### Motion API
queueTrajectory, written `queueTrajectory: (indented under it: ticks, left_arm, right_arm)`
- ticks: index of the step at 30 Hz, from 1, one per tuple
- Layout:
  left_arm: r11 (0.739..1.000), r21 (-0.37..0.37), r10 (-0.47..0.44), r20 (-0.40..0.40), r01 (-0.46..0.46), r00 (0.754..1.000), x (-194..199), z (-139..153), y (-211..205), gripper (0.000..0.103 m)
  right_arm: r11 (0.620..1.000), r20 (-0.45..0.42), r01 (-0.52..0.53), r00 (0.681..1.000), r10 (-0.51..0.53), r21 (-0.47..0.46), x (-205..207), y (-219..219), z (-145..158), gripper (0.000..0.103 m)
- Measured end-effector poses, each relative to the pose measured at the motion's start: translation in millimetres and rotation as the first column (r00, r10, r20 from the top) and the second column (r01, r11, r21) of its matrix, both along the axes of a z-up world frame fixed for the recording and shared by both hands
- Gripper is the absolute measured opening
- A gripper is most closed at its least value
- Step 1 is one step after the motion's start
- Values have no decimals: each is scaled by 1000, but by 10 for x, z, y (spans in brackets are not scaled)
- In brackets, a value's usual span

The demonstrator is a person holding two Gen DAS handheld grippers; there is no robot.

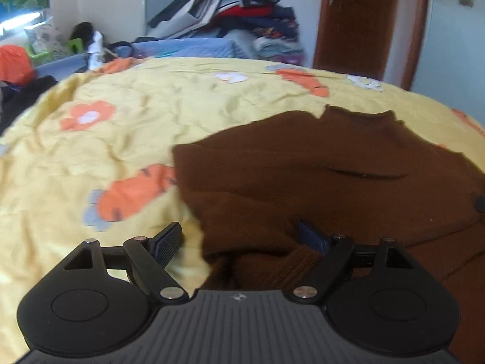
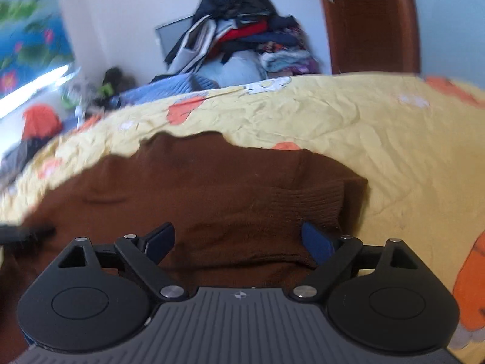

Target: Fold small clothes

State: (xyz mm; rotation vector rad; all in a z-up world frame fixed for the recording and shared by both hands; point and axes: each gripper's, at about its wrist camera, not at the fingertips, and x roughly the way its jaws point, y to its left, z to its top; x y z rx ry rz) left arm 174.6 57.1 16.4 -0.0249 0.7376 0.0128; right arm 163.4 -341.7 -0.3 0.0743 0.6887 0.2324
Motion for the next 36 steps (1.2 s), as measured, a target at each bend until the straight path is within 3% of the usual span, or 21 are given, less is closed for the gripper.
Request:
queueTrajectory:
  ticks: [4,7,8,9,11,13,16,19,22,25,28,29,30,32,34,36]
  left_arm:
    - [997,-45,-63,53,66,997,-304,180,-150,82]
    - [994,14,-113,13,112,994,-343,34,-342,84]
    - [993,40,-109,10,109,994,-343,-74,-338,88]
    - [995,9,-101,27,101,994,-363,-106,-264,90]
    - [999,-25,-35,-14,35,999,-383,-41,-117,89]
    - [999,-38,-25,-6,25,1000,-564,48,-20,88]
    - [998,-35,-49,26,50,998,-945,113,74,89]
    - [999,-42,-6,-21,5,1000,-1084,-8,181,89]
    - [999,-19,28,-8,-28,1000,-1078,-36,178,89]
    - [998,-43,35,-10,-35,999,-966,36,147,88]
    - [997,25,75,-11,-74,997,-827,-20,105,83]
    - [996,11,84,5,-84,996,-816,-27,139,76]
    - [995,9,102,22,-102,995,-823,-27,178,56]
    - [990,-4,141,36,-141,989,-832,-22,278,37]
    - [992,-15,128,49,-127,991,-863,-38,342,36]
    - [992,15,121,49,-122,991,-886,-30,313,36]
  right_arm:
    - [999,19,-1,1000,0,51,-201,49,202,92]
    - [1000,-30,-25,999,25,16,-196,170,52,99]
    - [999,-45,-43,998,42,-10,-179,188,-52,103]
    - [996,-8,-76,997,75,-55,-230,222,-92,103]
    - [991,-28,-86,996,84,-106,-280,273,-50,103]
    - [994,-50,-67,997,63,-87,-372,244,86,98]
    - [998,9,-50,999,51,-34,-666,50,255,102]
    - [999,-5,29,1000,-30,-26,-805,-190,230,101]
    - [997,-86,71,994,-72,-12,-731,-315,69,85]
    - [997,-61,72,996,-72,-14,-713,-286,67,71]
    - [996,-43,69,997,-71,-65,-639,-210,43,53]
    - [994,-39,74,996,-77,-84,-640,-188,31,37]
    - [992,-37,84,995,-88,-91,-620,-207,33,18]
    - [993,-45,118,992,-119,-30,-625,-397,27,10]
    - [989,-54,140,989,-137,49,-601,-604,-1,7]
    - [991,-51,130,990,-129,21,-611,-570,6,8]
